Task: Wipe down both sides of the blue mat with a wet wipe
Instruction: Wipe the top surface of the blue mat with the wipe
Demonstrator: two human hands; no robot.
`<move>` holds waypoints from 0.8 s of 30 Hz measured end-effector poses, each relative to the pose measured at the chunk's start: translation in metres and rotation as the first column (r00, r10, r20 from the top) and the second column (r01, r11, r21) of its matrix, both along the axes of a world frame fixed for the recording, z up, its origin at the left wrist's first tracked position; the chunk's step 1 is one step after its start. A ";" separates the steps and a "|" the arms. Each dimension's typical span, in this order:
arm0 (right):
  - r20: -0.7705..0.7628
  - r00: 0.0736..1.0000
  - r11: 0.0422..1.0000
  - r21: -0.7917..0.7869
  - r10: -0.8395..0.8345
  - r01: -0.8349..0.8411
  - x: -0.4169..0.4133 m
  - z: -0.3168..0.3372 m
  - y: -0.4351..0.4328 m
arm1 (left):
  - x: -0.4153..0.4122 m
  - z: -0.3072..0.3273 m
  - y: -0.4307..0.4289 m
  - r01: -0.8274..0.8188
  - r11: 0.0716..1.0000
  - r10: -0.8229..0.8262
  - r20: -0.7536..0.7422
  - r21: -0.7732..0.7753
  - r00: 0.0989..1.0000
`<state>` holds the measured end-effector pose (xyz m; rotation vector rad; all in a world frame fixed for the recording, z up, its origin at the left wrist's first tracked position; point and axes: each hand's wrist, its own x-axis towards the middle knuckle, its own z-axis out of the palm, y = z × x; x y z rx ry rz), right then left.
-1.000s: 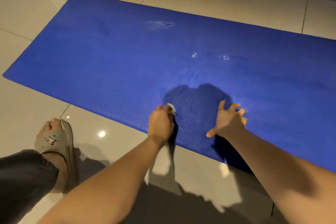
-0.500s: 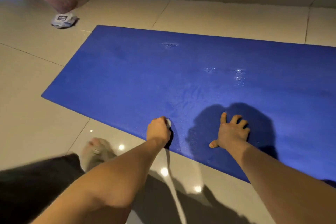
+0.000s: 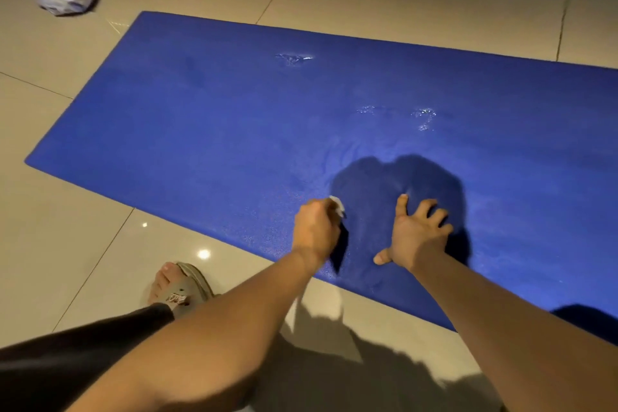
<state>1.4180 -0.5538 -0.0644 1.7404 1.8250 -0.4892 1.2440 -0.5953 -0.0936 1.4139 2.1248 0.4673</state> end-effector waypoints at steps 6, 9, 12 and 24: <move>-0.002 1.000 1.000 0.003 0.010 -0.010 0.001 0.001 0.000 | 0.024 0.012 0.003 0.346 0.938 -0.347 -0.126 -0.023 0.930; 0.003 1.000 1.000 0.002 0.011 -0.011 0.000 0.002 0.001 | -0.027 0.022 0.013 0.231 0.970 -0.242 -0.204 -0.076 0.949; 0.013 1.000 1.000 -0.004 0.010 -0.010 0.000 0.001 0.001 | -0.088 0.024 0.020 -0.039 0.997 0.017 -0.278 -0.073 0.961; 0.041 0.999 0.997 -0.078 0.010 -0.007 -0.008 0.000 0.010 | 0.003 0.013 0.033 0.110 0.994 -0.110 -0.051 -0.013 0.993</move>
